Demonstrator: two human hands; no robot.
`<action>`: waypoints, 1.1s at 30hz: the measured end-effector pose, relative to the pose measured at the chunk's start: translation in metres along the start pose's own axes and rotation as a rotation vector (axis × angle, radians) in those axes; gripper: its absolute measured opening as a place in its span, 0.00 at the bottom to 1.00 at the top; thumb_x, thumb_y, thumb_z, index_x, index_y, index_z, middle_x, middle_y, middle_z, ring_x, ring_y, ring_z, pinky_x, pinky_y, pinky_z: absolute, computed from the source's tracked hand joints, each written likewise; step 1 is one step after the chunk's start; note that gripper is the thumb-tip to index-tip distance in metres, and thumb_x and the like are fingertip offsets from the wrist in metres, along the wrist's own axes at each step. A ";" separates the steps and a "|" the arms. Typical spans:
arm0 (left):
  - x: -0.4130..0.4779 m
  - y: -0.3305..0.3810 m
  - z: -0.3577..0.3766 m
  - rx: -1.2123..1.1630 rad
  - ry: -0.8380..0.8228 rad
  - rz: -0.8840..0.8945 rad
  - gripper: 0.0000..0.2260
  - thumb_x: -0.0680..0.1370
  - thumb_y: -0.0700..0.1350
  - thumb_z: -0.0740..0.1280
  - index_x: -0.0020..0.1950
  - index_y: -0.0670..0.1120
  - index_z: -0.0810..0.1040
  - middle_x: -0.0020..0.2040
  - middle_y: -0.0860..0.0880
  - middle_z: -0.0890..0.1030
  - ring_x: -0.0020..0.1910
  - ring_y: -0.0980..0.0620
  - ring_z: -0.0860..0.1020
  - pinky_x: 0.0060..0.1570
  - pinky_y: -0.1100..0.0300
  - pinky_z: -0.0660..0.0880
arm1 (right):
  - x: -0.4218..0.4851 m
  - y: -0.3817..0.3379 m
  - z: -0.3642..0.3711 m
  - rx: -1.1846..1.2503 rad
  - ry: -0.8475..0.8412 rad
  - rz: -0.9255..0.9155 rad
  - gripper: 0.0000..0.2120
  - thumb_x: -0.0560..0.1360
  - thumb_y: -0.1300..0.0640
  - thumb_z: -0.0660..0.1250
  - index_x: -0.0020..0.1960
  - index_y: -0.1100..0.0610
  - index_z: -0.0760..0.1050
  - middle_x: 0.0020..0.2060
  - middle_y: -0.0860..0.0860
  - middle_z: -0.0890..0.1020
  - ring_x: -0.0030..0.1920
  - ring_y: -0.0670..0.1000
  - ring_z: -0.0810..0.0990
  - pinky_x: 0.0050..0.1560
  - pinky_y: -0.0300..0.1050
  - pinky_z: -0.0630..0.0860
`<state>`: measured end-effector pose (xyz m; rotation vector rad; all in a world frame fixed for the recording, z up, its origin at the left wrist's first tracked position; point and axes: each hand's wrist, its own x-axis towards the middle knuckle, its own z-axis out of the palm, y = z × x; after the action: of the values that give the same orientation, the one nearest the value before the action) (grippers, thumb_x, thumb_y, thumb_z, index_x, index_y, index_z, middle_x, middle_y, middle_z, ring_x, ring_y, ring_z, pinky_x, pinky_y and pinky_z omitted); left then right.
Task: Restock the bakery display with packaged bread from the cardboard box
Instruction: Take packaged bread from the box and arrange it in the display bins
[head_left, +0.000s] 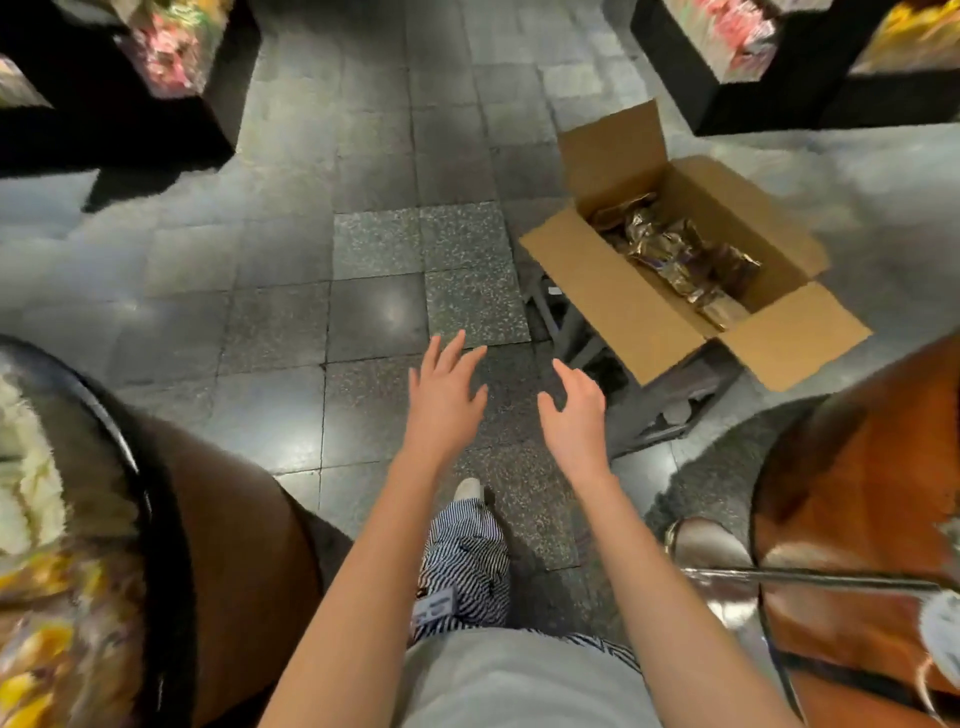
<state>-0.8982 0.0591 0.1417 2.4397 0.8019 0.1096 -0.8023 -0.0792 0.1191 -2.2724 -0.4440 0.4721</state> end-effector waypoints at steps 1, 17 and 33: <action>0.021 0.004 0.000 0.001 -0.019 0.015 0.23 0.82 0.47 0.64 0.77 0.52 0.65 0.80 0.52 0.55 0.80 0.49 0.46 0.75 0.38 0.51 | 0.015 0.000 -0.003 -0.005 0.007 0.028 0.23 0.82 0.55 0.61 0.77 0.51 0.62 0.76 0.53 0.63 0.78 0.55 0.53 0.76 0.55 0.56; 0.271 0.063 0.027 0.012 -0.206 0.284 0.21 0.81 0.46 0.64 0.75 0.50 0.68 0.77 0.48 0.65 0.80 0.44 0.48 0.75 0.38 0.53 | 0.208 0.000 -0.054 0.078 0.210 0.453 0.25 0.82 0.56 0.61 0.77 0.52 0.60 0.77 0.56 0.59 0.77 0.56 0.57 0.72 0.52 0.63; 0.489 0.174 0.133 0.060 -0.418 0.276 0.20 0.81 0.44 0.63 0.74 0.50 0.69 0.76 0.46 0.65 0.78 0.44 0.53 0.75 0.45 0.56 | 0.415 0.080 -0.125 0.143 0.224 0.670 0.27 0.80 0.58 0.64 0.77 0.52 0.63 0.74 0.59 0.65 0.75 0.60 0.62 0.74 0.57 0.62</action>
<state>-0.3755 0.1566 0.0781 2.4910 0.2882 -0.3159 -0.3701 -0.0212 0.0586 -2.2600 0.4698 0.5426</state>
